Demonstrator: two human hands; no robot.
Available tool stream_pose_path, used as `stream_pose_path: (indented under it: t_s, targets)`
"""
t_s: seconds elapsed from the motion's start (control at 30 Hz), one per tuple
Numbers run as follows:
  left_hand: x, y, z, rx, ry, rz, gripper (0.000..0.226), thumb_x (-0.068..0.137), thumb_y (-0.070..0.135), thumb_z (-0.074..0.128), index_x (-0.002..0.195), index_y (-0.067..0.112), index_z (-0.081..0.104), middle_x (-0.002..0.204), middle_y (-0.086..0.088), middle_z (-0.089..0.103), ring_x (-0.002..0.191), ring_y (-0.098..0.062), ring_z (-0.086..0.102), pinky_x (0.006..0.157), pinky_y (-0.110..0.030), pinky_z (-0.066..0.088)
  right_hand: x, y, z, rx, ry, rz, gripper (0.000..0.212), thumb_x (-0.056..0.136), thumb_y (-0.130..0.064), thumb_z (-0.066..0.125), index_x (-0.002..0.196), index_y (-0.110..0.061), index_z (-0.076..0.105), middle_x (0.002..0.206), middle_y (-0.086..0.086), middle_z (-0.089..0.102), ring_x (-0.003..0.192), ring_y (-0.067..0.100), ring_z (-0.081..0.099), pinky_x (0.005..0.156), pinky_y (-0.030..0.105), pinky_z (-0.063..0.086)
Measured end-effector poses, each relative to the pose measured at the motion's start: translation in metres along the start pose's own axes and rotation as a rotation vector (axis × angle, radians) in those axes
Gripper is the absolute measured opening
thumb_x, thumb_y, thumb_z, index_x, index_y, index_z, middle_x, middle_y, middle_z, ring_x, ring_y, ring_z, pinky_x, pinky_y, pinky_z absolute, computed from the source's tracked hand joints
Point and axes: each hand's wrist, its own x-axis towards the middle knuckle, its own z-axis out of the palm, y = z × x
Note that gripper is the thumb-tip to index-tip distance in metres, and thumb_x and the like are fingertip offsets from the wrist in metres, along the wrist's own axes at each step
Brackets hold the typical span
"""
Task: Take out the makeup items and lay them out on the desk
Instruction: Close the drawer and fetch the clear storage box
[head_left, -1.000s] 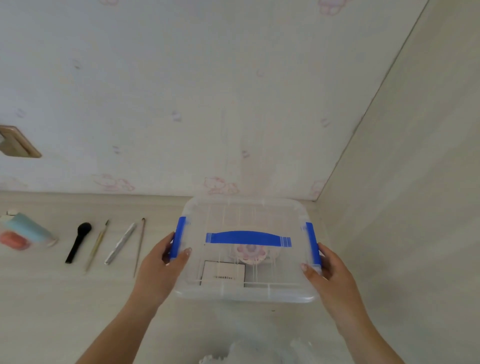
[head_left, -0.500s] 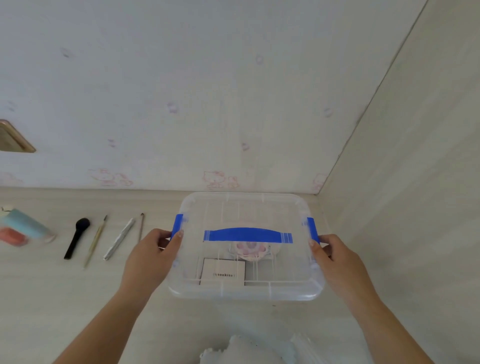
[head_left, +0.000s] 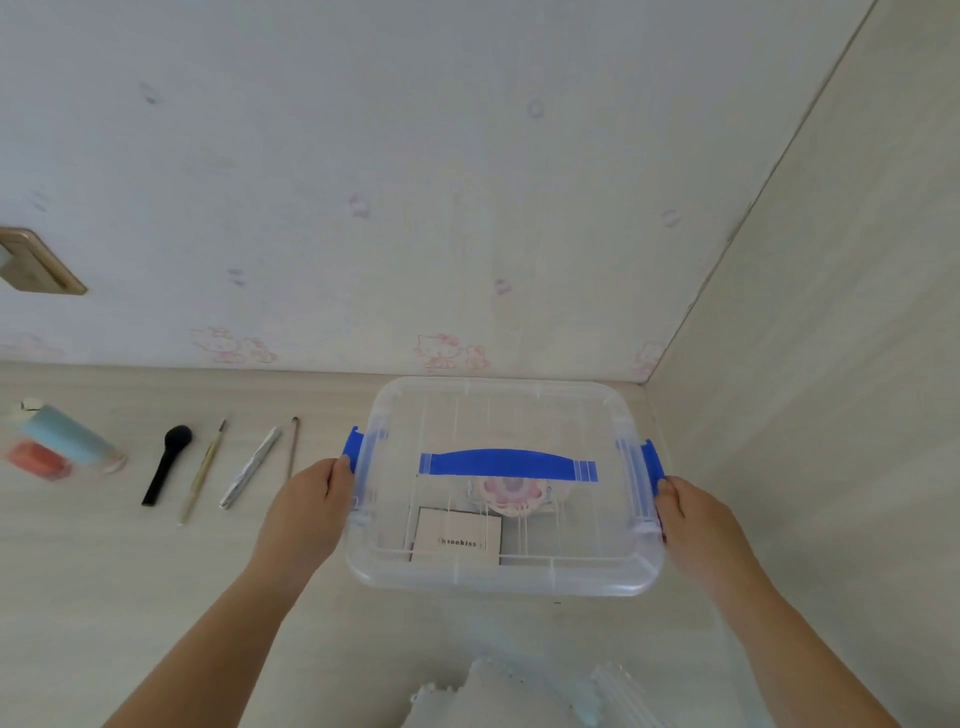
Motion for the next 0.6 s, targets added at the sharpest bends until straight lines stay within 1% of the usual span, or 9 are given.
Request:
stream_pose_path:
  t_s: [0.1,0.17,0.23,0.3,0.37,0.43,0.5,0.57,0.6]
  targets:
    - [-0.002,-0.002,0.005,-0.254,-0.045,-0.1,0.049,0.096,0.033,0.031,0.088,-0.006,0.06,0.086,-0.025,0.067,0.067,-0.028,0.056,0.061,-0.031,0.042,-0.002,0.003,0.006,0.243,-0.007,0.084,0.036,0.1,-0.015,0.032,0.068,-0.006,0.047,0.06,0.005,0.049,0.054,0.018,0.044,0.054,0.029,0.035]
    - [-0.004,-0.001,0.004,-0.409,-0.128,-0.214,0.041,0.1,0.026,0.033,0.09,0.0,0.063,0.081,-0.018,0.067,0.066,-0.02,0.058,0.058,-0.025,0.044,0.0,0.006,0.009,0.385,-0.038,0.144,0.034,0.1,-0.015,0.033,0.079,0.001,0.056,0.067,0.01,0.056,0.058,0.02,0.049,0.057,0.029,0.039]
    - [-0.006,-0.001,0.003,-0.47,-0.189,-0.238,0.03,0.099,0.019,0.039,0.09,0.005,0.064,0.074,-0.007,0.063,0.062,-0.015,0.057,0.054,-0.022,0.042,0.001,0.01,0.012,0.425,-0.078,0.16,0.031,0.099,-0.015,0.035,0.088,-0.004,0.061,0.076,0.012,0.062,0.063,0.023,0.055,0.062,0.031,0.043]
    - [-0.01,-0.001,0.004,-0.493,-0.177,-0.194,0.025,0.098,0.018,0.042,0.094,0.008,0.065,0.076,-0.005,0.062,0.066,-0.016,0.057,0.055,-0.022,0.043,0.001,0.014,0.013,0.345,-0.075,0.122,0.028,0.098,-0.016,0.036,0.102,-0.012,0.063,0.088,0.009,0.067,0.074,0.024,0.061,0.068,0.033,0.045]
    - [-0.018,0.005,0.004,-0.561,-0.096,-0.119,0.027,0.099,0.024,0.039,0.093,0.021,0.066,0.084,-0.001,0.066,0.077,-0.016,0.061,0.063,-0.023,0.046,0.0,0.014,0.012,0.31,-0.015,0.078,0.03,0.098,-0.018,0.038,0.12,-0.017,0.059,0.105,0.005,0.067,0.09,0.023,0.062,0.074,0.031,0.045]
    - [-0.029,0.011,0.003,-0.61,-0.012,0.011,0.027,0.1,0.028,0.038,0.092,0.037,0.062,0.089,0.015,0.069,0.085,-0.002,0.061,0.072,-0.014,0.047,-0.004,0.012,0.009,0.353,0.073,0.003,0.034,0.098,-0.02,0.041,0.13,-0.024,0.051,0.122,0.002,0.06,0.105,0.017,0.058,0.083,0.025,0.042]
    - [-0.04,0.006,0.002,-0.575,-0.013,0.139,0.021,0.096,0.037,0.045,0.114,0.043,0.053,0.109,0.032,0.062,0.104,0.014,0.054,0.089,-0.007,0.042,-0.013,0.011,0.004,0.409,0.086,-0.146,0.037,0.096,-0.027,0.048,0.131,-0.036,0.043,0.131,-0.007,0.05,0.117,0.009,0.05,0.094,0.016,0.039]
    - [-0.046,-0.011,0.003,-0.444,-0.102,0.225,0.062,0.079,0.063,0.047,0.137,0.045,0.032,0.147,0.027,0.031,0.134,0.012,0.026,0.111,-0.02,0.025,-0.025,0.014,0.002,0.299,0.032,-0.272,0.056,0.085,-0.051,0.053,0.135,-0.041,0.031,0.145,-0.018,0.03,0.135,0.0,0.028,0.108,0.02,0.025]
    - [-0.048,-0.019,0.004,-0.336,-0.132,0.263,0.078,0.071,0.075,0.045,0.14,0.047,0.022,0.155,0.023,0.012,0.14,0.01,0.009,0.113,-0.025,0.017,-0.03,0.018,0.003,0.212,0.011,-0.329,0.07,0.076,-0.061,0.049,0.138,-0.04,0.026,0.149,-0.021,0.018,0.139,-0.005,0.014,0.111,0.022,0.016]
